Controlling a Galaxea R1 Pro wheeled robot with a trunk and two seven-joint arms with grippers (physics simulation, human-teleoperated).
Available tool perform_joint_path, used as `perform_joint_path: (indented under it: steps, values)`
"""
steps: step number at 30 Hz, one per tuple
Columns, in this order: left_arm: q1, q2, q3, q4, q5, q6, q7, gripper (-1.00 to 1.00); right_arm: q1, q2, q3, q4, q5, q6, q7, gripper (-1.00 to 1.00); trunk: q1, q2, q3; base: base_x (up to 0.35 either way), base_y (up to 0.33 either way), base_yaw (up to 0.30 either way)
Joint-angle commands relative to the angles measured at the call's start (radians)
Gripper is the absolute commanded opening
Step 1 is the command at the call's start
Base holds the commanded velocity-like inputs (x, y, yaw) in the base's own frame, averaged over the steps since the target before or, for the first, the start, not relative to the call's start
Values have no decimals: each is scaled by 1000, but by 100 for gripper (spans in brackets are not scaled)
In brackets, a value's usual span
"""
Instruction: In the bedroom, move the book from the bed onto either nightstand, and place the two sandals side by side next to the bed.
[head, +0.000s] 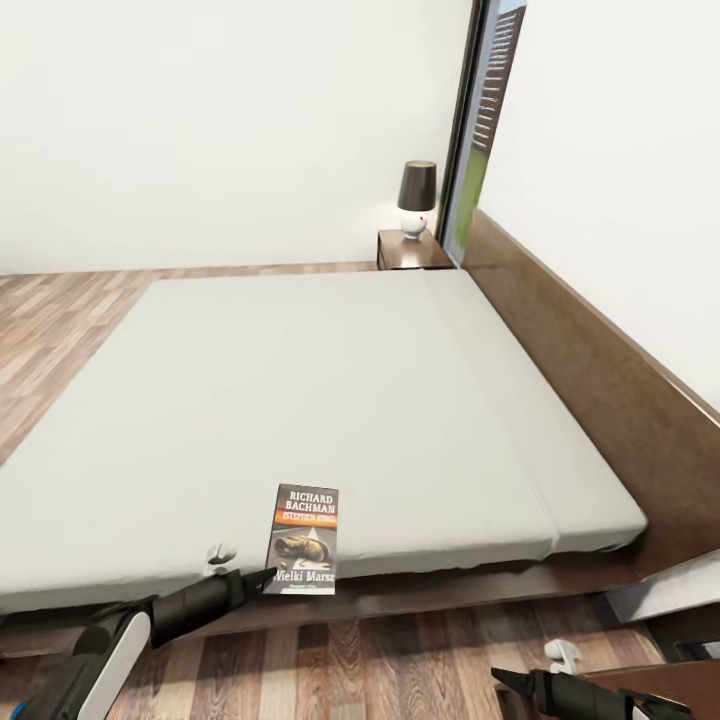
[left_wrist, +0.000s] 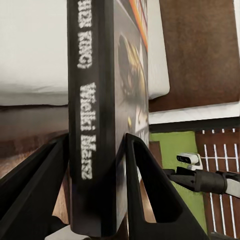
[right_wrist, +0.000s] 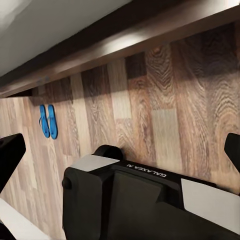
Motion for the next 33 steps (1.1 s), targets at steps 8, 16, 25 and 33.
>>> perform_joint_path:
  steps: [8,16,25,33]
  values:
    - [0,0,0,0,7,8,-1,-100,0,-1,5,-1,-10,10,1,100,0,0,-1,0,0,195]
    - [-1,0,-1,5,-28,-10,35,-100,0,-2,4,-1,-11,10,2,100,0,0,-1,0,0,34]
    - [-1,3,1,212,-163,-172,46,-100,0,-2,3,-1,-11,-12,2,100,0,0,10,0,0,0]
    - [0,9,5,296,-171,-245,38,-100,0,-2,3,-1,-11,-15,2,100,0,0,23,0,0,0]
